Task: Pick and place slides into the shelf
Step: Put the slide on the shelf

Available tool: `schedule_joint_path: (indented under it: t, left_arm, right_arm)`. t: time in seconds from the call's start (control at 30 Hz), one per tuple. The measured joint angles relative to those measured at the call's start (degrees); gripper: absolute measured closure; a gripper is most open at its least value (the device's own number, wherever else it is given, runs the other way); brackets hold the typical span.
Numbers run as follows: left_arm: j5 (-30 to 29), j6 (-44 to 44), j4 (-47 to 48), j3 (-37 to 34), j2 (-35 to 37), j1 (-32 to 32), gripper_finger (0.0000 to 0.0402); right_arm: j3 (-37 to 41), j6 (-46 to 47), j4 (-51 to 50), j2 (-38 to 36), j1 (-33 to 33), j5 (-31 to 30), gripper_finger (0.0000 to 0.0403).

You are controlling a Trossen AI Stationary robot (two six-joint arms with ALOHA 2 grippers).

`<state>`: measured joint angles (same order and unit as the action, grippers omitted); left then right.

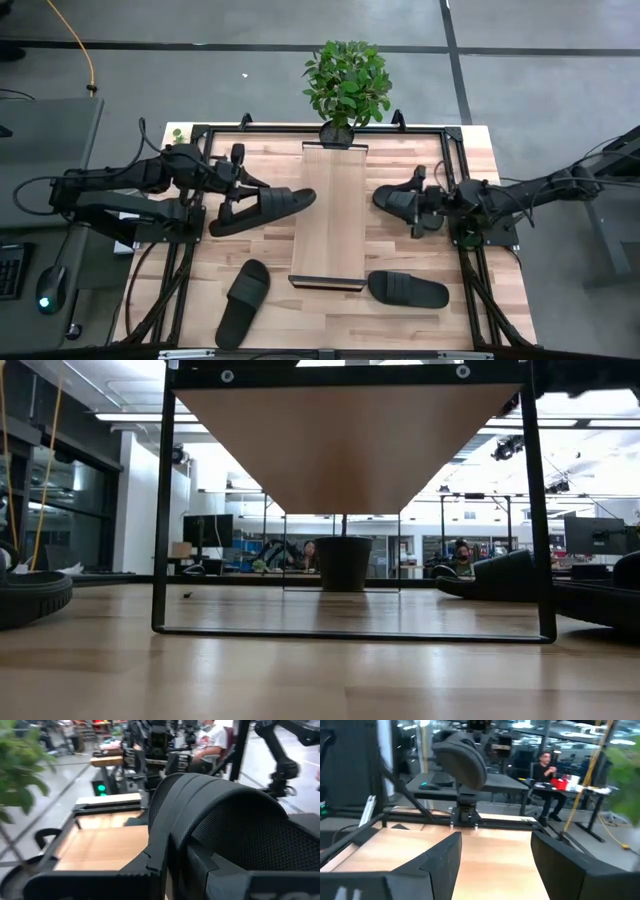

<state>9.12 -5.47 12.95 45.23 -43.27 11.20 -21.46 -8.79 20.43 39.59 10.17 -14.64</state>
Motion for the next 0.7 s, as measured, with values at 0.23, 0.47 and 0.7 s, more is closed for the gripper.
schedule_joint_path:
  t: [0.23,0.47,0.7]
  left_arm:
    - [6.9,2.0,-4.5,0.0,-3.2,0.0,0.0369]
    - [13.6,3.2,-11.3,0.0,-5.8,0.0,0.0369]
    - [13.6,4.3,-13.4,0.0,-7.8,-0.1,0.0369]
  right_arm:
    - [-9.3,-3.4,0.0,11.5,0.0,3.5,0.0171]
    - [-15.9,-3.9,-0.1,20.2,0.0,8.5,0.0165]
    - [-20.4,-3.6,0.0,27.2,0.0,9.1,0.013]
